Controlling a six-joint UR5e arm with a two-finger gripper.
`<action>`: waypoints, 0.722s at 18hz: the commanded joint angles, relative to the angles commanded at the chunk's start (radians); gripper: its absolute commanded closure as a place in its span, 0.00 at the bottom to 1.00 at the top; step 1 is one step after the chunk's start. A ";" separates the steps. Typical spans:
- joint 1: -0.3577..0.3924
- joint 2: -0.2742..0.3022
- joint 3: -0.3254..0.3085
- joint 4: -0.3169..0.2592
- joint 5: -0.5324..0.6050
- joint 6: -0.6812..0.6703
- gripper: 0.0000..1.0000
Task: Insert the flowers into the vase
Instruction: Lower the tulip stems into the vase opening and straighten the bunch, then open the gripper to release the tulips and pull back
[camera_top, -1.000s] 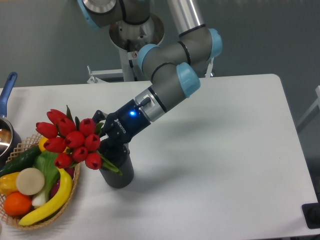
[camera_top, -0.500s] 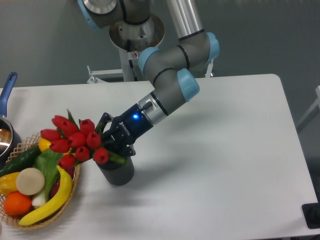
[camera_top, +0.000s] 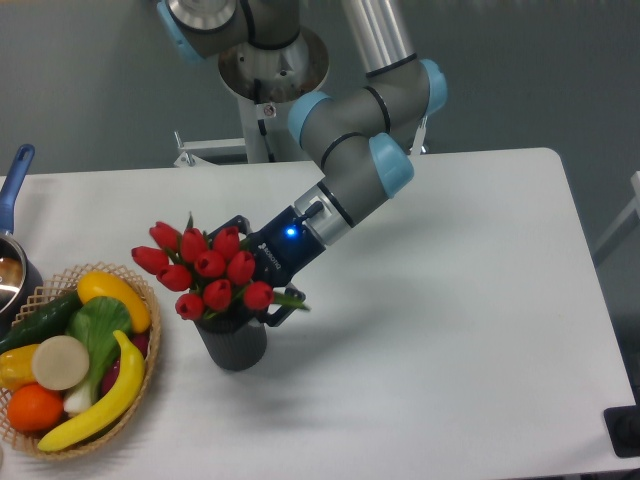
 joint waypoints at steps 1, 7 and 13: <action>0.009 0.006 -0.005 0.000 0.000 0.000 0.00; 0.041 0.023 -0.021 -0.002 0.000 0.000 0.00; 0.101 0.057 -0.048 -0.002 -0.002 0.002 0.00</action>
